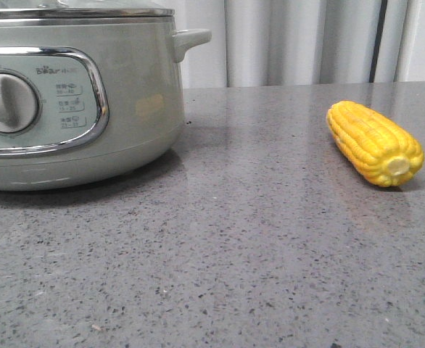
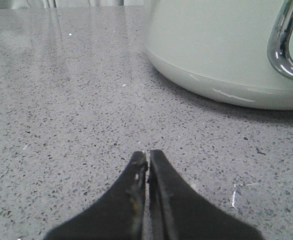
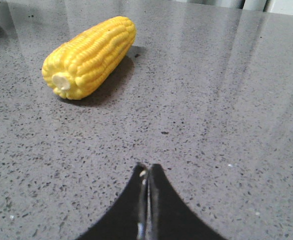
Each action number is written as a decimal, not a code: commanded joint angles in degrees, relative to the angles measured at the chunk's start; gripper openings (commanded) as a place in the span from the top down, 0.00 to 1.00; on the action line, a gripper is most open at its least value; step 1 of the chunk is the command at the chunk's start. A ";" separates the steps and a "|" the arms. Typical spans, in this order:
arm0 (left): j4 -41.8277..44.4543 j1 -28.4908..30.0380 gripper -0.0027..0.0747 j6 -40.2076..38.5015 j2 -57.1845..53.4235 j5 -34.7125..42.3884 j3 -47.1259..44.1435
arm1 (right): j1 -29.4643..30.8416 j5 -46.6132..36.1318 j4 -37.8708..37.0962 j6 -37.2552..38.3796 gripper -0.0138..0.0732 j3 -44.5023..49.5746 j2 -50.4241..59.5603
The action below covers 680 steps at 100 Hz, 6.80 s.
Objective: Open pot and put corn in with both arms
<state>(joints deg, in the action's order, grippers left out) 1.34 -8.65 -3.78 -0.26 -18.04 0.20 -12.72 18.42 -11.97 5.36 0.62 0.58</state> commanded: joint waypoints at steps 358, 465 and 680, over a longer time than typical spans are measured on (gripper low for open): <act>-33.19 -19.98 0.82 22.86 72.05 33.76 55.79 | 0.28 3.24 14.68 -1.08 0.24 -33.05 -25.18; -33.19 29.62 0.82 24.95 52.29 18.58 50.98 | 0.28 3.24 14.68 -1.08 0.24 -33.05 -25.18; -34.14 24.09 0.46 24.73 62.20 23.69 32.46 | 0.28 -7.79 20.48 -1.08 0.24 -33.14 -31.46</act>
<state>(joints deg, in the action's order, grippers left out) -29.60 15.92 21.76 64.06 0.39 30.20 -12.72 16.44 8.29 4.87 -30.34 -28.97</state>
